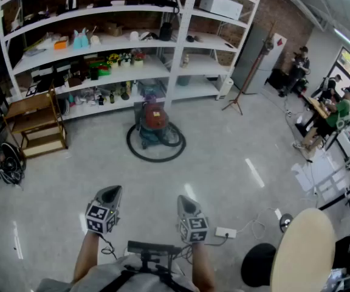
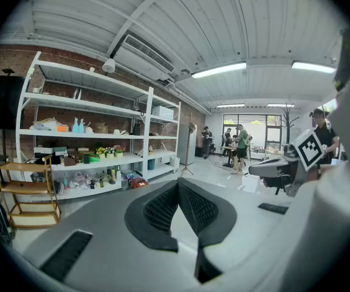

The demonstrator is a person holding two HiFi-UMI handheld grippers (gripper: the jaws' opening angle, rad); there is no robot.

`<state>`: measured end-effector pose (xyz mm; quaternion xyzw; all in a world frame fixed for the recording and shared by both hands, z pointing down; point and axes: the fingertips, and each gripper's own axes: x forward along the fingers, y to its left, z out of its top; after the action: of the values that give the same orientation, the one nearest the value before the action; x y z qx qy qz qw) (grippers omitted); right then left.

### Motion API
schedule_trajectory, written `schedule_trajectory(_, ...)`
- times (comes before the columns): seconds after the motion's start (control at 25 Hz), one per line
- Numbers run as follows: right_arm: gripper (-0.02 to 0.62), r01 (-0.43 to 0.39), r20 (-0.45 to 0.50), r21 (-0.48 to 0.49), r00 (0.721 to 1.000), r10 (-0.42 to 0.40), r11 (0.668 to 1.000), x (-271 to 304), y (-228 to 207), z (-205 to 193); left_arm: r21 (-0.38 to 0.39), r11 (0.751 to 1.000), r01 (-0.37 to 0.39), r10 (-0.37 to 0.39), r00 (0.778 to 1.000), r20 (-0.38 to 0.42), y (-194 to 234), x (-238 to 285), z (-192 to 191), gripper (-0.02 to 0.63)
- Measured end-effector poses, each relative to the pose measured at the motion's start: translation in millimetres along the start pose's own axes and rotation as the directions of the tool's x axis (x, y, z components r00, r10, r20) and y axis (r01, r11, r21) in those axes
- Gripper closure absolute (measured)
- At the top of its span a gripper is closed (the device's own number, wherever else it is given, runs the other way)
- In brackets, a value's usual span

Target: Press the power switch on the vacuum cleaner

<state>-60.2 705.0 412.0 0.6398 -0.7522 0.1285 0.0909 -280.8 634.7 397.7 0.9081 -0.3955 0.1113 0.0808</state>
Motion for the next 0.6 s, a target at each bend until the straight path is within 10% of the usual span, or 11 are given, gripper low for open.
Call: schedule_trajectory(0.6, 0.583, -0.014, 0.008, 0.019, 1.0, 0.014, 1.0, 1, -13, 1, 0.003, 1.0, -0.001, 0.001, 1.0, -0.016, -8, 15, -5, 0.598)
